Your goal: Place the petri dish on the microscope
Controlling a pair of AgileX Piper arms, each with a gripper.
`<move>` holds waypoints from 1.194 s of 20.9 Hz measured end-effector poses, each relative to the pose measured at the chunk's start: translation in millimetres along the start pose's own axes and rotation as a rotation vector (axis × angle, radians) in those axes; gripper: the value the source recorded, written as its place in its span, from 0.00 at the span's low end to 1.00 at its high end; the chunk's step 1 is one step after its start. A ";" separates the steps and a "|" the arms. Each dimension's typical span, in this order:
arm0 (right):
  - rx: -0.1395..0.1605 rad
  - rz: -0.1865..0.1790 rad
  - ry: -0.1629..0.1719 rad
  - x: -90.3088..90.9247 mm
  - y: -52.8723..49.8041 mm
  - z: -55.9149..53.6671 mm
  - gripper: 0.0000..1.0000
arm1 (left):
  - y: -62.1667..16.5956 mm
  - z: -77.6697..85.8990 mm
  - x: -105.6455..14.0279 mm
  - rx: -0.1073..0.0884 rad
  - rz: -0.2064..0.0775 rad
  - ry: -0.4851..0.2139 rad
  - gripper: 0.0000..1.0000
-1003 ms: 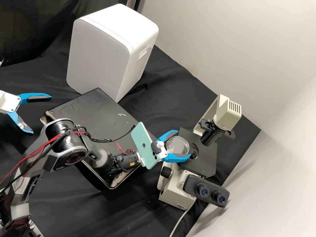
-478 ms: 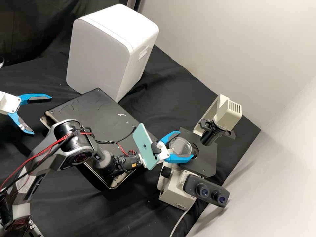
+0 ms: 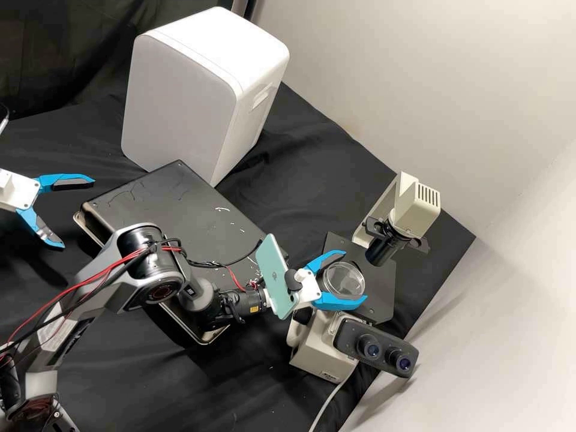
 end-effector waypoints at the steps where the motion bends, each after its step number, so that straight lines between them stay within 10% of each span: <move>1: -0.003 0.008 -0.001 1.1 0.3 0.4 0.00 | 0.0 -0.2 0.0 -0.001 0.000 0.002 1.00; 16: 0.001 0.021 0.001 0.9 -3.1 0.5 0.00 | -1.4 -0.3 0.5 -0.001 -0.008 0.002 1.00; 17: 0.001 0.021 0.001 0.9 -3.1 0.5 1.00 | -1.4 -0.3 0.5 -0.001 -0.008 0.002 1.00; 25: -0.017 0.018 -0.008 1.6 -4.9 -1.0 1.00 | -3.6 -0.4 1.2 -0.003 -0.020 0.002 1.00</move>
